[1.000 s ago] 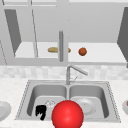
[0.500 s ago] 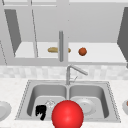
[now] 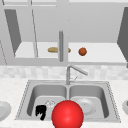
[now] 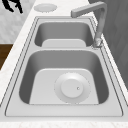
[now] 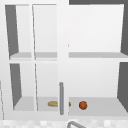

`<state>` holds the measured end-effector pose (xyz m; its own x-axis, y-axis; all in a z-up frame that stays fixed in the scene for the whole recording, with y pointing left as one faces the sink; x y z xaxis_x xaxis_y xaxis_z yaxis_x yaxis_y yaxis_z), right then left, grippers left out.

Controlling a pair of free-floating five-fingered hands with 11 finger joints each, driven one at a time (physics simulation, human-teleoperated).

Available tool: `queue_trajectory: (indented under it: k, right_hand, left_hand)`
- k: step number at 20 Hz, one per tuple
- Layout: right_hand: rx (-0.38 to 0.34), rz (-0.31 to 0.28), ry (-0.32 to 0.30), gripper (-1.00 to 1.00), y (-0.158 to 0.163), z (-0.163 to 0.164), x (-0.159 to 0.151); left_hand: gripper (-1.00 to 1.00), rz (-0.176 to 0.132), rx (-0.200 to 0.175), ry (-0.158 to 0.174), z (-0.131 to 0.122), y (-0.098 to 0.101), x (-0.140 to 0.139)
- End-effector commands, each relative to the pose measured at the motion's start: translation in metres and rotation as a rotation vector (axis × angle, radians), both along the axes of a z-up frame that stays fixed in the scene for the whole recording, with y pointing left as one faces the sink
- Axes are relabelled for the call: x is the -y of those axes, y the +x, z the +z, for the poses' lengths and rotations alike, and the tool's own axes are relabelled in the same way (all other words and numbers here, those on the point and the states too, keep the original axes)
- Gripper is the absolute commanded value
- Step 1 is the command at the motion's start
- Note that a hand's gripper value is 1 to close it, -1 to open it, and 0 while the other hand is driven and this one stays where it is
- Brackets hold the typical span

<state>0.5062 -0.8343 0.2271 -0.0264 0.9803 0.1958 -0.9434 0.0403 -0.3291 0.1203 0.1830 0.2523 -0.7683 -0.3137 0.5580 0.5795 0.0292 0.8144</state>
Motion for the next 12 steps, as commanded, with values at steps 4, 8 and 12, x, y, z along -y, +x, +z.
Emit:
queue_trajectory:
  k: [4, 8, 12]
  right_hand:
    - [0.025, -0.019, -0.009, 1.00, 0.013, -0.007, 0.000]
    - [0.061, -0.033, 0.004, 1.00, 0.010, -0.006, 0.000]
    - [0.082, -0.070, 0.012, 1.00, 0.009, -0.001, 0.000]
  left_hand:
    - [0.00, 0.000, 0.000, 0.000, 0.000, 0.000, 0.000]
    - [0.00, 0.000, 0.000, 0.000, 0.000, 0.000, 0.000]
    - [0.00, 0.000, 0.000, 0.000, 0.000, 0.000, 0.000]
